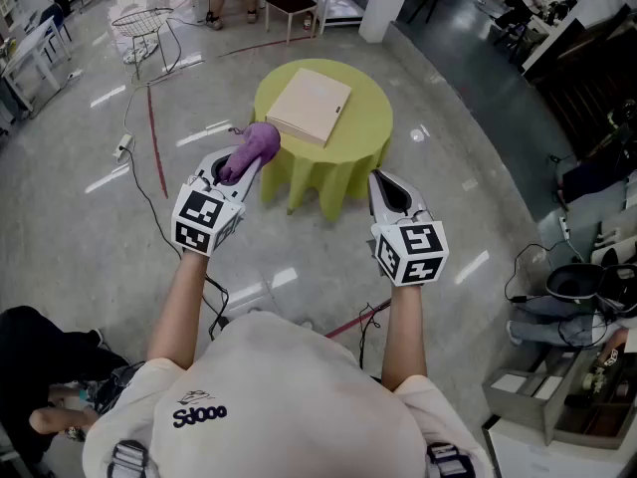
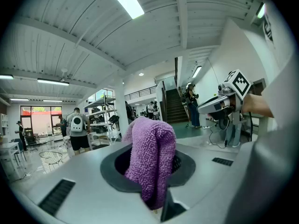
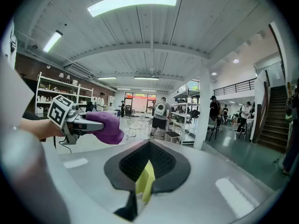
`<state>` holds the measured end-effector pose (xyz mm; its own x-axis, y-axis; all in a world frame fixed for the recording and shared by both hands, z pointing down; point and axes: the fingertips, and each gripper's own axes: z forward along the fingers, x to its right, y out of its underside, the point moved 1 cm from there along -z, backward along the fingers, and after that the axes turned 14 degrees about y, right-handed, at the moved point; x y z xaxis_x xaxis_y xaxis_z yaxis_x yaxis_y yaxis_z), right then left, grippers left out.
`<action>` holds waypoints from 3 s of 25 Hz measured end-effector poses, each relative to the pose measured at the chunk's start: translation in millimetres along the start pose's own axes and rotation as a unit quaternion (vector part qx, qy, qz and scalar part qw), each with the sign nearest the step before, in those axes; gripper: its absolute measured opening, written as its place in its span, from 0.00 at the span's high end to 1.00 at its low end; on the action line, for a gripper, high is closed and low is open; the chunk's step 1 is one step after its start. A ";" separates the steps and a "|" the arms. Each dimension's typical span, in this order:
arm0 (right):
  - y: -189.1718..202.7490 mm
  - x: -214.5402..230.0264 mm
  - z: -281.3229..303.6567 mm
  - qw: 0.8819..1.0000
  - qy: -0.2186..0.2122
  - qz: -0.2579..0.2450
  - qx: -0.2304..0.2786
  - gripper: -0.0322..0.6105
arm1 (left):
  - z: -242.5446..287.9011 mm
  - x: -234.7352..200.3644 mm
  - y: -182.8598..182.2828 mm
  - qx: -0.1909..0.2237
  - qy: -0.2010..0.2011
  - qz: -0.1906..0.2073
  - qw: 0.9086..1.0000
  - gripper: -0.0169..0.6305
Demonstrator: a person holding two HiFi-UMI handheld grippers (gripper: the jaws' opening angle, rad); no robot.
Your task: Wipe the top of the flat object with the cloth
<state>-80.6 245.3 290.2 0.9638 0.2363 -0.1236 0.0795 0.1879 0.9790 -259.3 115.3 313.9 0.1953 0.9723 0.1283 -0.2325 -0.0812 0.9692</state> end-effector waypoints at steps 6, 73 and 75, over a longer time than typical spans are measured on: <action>5.1 0.0 -1.6 1.000 -0.003 0.002 -0.004 0.94 | 3.0 7.4 2.2 -0.005 0.006 0.000 1.000 0.87; 0.3 140.1 372.9 0.993 -0.097 -0.005 -0.060 0.94 | 280.7 -234.2 31.8 -0.066 -0.068 -0.089 0.992 0.87; -0.8 143.5 387.2 0.993 -0.102 -0.004 -0.067 0.94 | 287.4 -244.4 32.1 -0.071 -0.071 -0.095 0.990 0.87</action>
<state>156.2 -90.1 334.5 0.9959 0.0391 -0.0820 0.0655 0.3169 0.9462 -40.6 -187.9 374.1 0.3777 0.9258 -0.0147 -0.3094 0.1411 0.9404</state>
